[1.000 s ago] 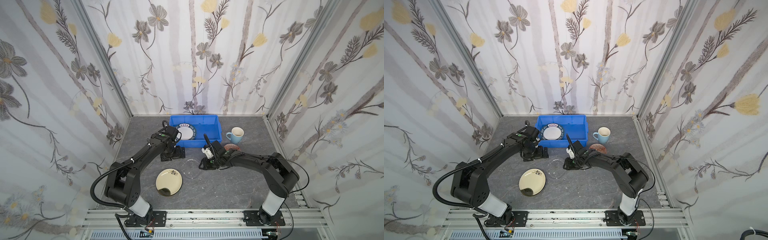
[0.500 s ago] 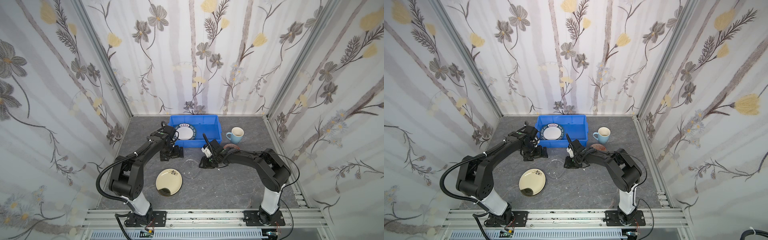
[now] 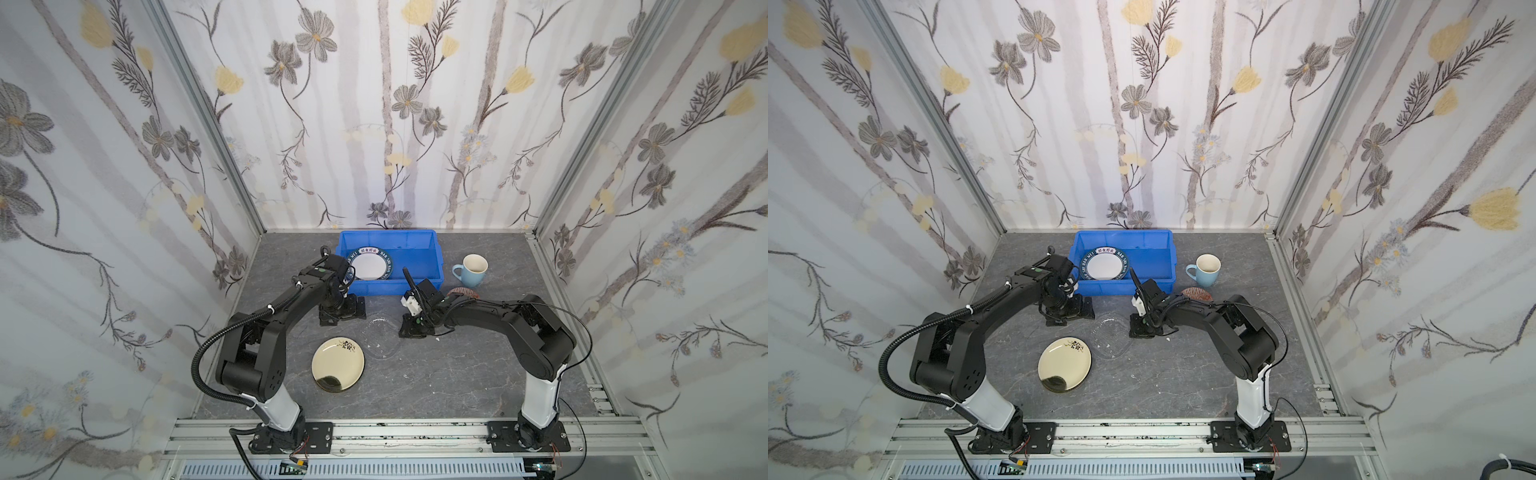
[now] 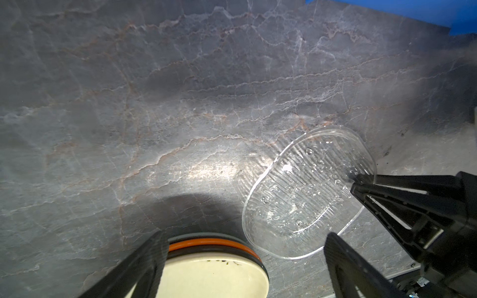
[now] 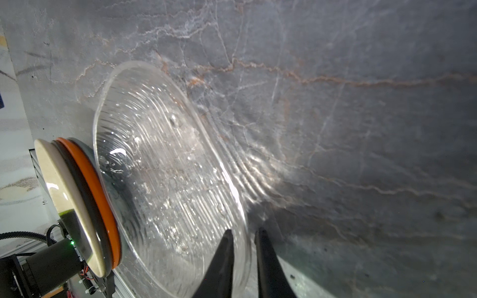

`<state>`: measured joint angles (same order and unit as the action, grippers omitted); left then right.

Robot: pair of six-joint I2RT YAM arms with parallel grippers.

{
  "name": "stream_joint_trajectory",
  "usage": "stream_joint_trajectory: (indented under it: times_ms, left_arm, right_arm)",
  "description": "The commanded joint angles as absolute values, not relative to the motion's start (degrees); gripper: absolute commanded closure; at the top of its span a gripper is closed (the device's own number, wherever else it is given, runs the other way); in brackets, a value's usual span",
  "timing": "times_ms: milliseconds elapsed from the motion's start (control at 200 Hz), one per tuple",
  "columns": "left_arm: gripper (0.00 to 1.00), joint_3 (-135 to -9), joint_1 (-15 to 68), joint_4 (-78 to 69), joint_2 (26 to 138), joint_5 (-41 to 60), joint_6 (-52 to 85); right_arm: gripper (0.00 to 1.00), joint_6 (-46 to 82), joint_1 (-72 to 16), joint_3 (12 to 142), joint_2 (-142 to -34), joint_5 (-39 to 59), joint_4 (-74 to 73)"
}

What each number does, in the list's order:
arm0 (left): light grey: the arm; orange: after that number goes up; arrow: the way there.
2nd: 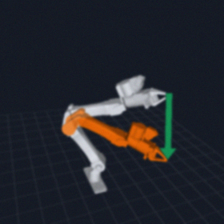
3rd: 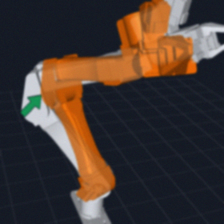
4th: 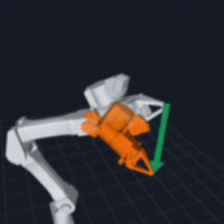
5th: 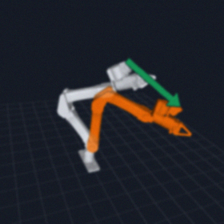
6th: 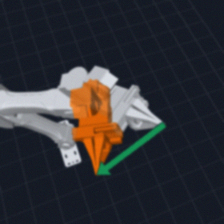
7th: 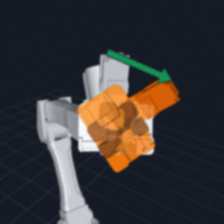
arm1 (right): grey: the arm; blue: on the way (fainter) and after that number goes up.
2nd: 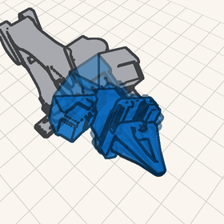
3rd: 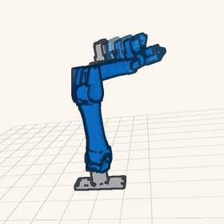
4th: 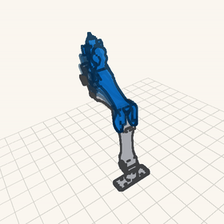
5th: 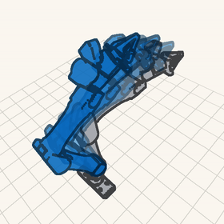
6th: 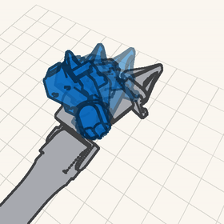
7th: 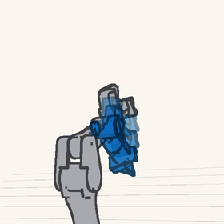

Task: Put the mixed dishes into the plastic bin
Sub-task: 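Grip the clear glass dish edge with the right gripper and lift it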

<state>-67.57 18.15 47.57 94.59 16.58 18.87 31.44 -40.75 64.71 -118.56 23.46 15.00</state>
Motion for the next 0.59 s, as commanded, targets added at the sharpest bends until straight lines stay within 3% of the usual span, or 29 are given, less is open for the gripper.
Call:
stream_joint_trajectory:
  times_ms: [0, 225, 589]
  left_arm:
    - [0.03, -66.91, 18.13, 46.86, 93.54, 16.88, 18.72]
    - [0.03, -67.1, 17.3, 46.85, 93.21, 16.98, 18.55]
    - [0.02, -73.01, 14.63, 50.26, 92.68, 16.27, 16.53]
  right_arm:
    - [0.86, 30.94, -40.78, 65.13, -118.45, 21.73, 15.2]
    - [0.96, 30.91, -40.4, 65.87, -117.17, 22.36, 15.87]
    - [0.96, 30.14, -37.91, 70.07, -112.87, 22.19, 21.11]
